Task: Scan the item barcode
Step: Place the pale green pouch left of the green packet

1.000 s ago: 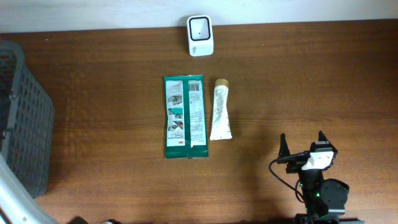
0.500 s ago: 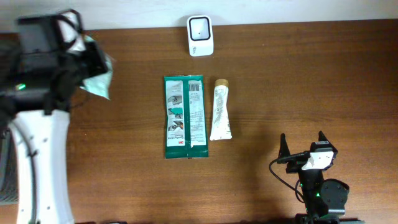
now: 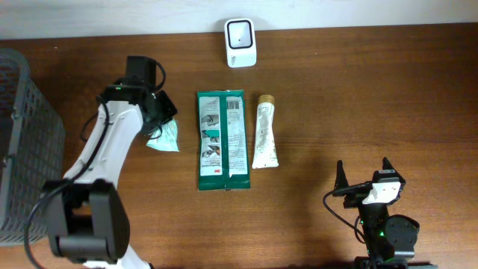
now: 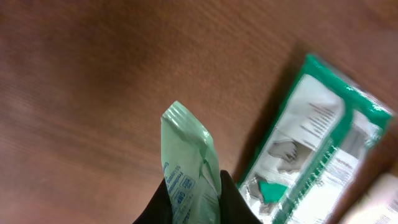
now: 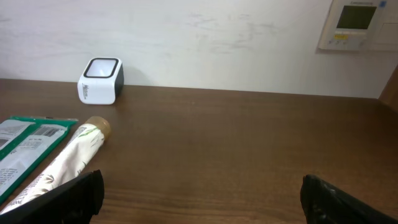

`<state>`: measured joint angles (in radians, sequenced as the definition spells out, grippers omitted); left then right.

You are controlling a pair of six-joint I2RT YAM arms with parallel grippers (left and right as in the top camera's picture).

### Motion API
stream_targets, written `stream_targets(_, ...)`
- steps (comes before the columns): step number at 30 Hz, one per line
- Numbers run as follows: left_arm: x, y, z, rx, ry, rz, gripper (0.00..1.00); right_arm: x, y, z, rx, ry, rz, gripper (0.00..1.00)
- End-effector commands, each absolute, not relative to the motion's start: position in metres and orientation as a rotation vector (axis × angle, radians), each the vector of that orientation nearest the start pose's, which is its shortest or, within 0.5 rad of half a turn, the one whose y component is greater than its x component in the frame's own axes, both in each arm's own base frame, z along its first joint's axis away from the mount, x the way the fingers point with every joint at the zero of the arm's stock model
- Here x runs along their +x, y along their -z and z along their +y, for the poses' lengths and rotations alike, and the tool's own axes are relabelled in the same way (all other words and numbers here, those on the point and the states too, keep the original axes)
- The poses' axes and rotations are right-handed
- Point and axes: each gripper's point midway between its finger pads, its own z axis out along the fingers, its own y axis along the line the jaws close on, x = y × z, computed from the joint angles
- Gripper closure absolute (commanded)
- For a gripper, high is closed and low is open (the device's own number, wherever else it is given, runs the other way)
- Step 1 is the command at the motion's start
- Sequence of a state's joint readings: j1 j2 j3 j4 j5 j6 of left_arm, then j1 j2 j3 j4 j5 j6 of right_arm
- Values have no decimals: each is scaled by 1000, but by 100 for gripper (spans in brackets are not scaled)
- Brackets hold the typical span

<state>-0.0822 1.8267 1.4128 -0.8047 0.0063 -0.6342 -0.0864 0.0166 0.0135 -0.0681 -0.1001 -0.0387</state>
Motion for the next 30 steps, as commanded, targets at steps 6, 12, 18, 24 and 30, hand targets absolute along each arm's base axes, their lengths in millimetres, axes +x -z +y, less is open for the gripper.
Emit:
stream_targets(6, 422, -29, -48, -805, 209, 2792, 100, 246, -156, -3, -47, 12, 1647, 2)
stream_targets(12, 421, -16, -60, -771, 202, 2824, 36, 246, -156, -3, -47, 12, 1647, 2)
stream_targets(18, 431, -32, -61, -669, 209, 2808, 27, 246, -156, -3, -47, 12, 1647, 2)
stream_targets(24, 451, -104, -50, -480, 209, 2708, 26, 246, -156, -3, -47, 12, 1647, 2)
stream_targets(30, 447, -205, -25, -429, 153, 2581, 25, 246, -156, -3, -47, 12, 1647, 2)
